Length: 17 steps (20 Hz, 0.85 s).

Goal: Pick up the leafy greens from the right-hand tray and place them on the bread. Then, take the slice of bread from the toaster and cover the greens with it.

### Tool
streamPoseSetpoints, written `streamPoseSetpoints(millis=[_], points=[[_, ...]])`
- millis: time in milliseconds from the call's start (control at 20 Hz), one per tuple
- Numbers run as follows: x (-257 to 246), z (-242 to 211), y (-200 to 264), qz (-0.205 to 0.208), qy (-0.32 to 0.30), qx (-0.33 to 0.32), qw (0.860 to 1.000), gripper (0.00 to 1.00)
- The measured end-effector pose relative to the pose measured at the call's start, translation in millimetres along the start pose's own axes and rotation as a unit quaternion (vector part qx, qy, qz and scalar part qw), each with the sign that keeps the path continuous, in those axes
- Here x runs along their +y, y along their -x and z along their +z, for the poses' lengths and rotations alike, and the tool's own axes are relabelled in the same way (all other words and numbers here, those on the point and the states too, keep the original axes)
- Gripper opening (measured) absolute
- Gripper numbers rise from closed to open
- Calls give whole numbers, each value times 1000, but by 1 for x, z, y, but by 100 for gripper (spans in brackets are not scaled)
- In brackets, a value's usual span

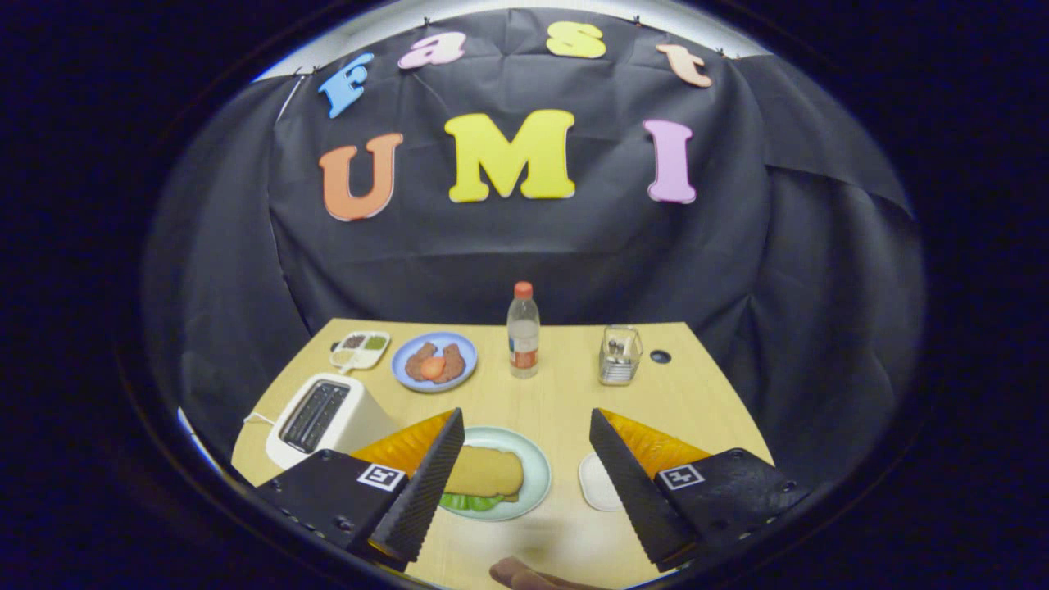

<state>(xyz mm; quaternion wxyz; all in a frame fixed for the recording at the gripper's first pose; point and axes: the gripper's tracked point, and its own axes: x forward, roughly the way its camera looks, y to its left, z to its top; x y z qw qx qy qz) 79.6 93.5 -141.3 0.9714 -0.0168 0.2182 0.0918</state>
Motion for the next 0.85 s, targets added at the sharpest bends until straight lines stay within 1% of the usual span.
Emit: streamPoseSetpoints(millis=[100,300,400,600,700,850], points=[[-1,19,27,-16,0,-31,999,96],[13,52,80,-23,19,-100,995,95],[25,64,105,-19,30,-129,991,96],[48,78,150,-1,43,-179,983,96],[51,84,169,-5,45,-203,978,96],[54,85,190,-3,32,-213,977,96]])
